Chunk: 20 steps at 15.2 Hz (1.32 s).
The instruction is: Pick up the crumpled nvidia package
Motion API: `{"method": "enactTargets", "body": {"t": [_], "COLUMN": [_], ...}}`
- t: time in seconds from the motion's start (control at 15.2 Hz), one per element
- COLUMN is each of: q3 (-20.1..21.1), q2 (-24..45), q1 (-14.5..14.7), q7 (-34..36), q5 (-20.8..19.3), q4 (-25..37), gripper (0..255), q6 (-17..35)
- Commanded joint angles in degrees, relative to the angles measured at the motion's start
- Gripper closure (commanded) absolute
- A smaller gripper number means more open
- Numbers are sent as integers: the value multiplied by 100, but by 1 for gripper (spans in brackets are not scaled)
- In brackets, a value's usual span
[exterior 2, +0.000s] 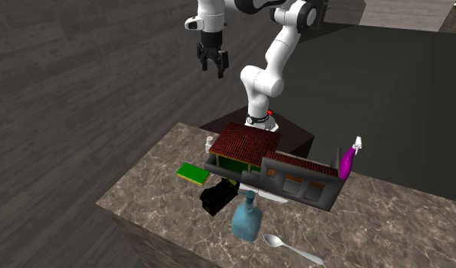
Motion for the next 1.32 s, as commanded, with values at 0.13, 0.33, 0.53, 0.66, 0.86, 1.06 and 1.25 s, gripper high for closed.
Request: {"method": "enactTargets", "body": {"t": [0.13, 0.33, 0.53, 0.66, 0.86, 1.06, 1.25], "q3": [167, 422, 682, 858, 1124, 1393, 1656], "q2": [101, 311, 595, 823, 1224, 1691, 2218], "q1": [53, 135, 213, 261, 321, 364, 391], "q7": [178, 442, 703, 877, 1143, 1422, 1723], "q5": [106, 255, 386, 460, 541, 575, 544], "q4": [-205, -460, -651, -741, -818, -826, -764], "gripper": [0, 0, 0, 0, 0, 0, 0], "q6": [307, 778, 1260, 1585, 2074, 2557, 3025]}}
